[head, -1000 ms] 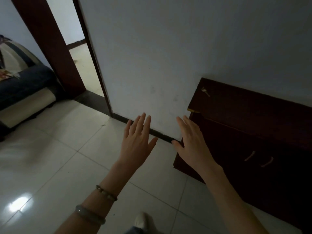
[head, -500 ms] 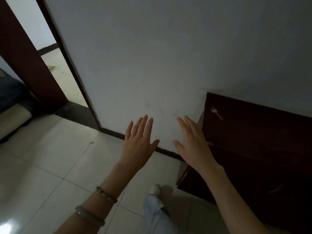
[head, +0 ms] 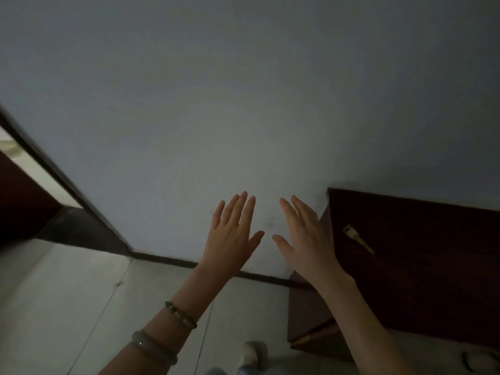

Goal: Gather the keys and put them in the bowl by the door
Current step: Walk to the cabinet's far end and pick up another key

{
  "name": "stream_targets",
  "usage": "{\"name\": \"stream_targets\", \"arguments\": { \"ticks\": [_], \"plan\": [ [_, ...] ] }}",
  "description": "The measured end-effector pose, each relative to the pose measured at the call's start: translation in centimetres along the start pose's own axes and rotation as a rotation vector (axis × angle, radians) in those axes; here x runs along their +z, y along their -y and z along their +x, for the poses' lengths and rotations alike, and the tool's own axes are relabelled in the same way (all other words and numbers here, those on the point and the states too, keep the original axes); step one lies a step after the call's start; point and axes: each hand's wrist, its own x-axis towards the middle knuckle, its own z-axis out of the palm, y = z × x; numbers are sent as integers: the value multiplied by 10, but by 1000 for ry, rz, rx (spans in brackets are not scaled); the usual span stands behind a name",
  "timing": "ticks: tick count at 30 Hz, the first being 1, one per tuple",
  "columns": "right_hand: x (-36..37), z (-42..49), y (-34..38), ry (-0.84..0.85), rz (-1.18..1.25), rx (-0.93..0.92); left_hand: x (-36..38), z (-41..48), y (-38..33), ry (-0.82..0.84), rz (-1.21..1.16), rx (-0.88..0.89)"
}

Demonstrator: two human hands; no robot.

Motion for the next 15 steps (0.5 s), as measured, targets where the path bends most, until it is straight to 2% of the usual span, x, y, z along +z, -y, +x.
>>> {"name": "stream_targets", "arguments": {
  "ticks": [8, 15],
  "plan": [
    [-17, 10, -50, -107, -60, 228, 32, 75, -20, 48, -91, 299],
    [-28, -2, -81, -271, -27, 532, 52, 134, -57, 97, -203, 593]
  ]
}}
